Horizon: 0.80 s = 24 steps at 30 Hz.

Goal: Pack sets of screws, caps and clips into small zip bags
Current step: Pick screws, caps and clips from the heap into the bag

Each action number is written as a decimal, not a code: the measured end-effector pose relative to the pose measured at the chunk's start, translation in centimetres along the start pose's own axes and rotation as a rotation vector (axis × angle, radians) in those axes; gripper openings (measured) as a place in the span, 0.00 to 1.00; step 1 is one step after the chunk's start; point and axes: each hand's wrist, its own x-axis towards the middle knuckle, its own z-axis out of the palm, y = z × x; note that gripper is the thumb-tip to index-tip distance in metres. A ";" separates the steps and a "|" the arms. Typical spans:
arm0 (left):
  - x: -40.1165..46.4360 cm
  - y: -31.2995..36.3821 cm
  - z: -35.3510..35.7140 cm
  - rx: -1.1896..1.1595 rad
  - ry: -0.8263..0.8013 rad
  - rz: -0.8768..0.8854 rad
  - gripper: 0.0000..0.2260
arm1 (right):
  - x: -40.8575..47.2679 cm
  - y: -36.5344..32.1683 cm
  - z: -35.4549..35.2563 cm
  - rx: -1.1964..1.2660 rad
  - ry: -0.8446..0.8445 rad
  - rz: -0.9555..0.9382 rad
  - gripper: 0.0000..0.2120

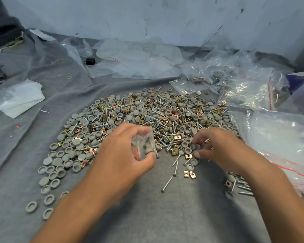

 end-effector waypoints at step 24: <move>-0.1 -0.1 0.2 0.037 0.037 -0.024 0.19 | 0.3 0.2 1.2 -0.082 0.051 0.003 0.08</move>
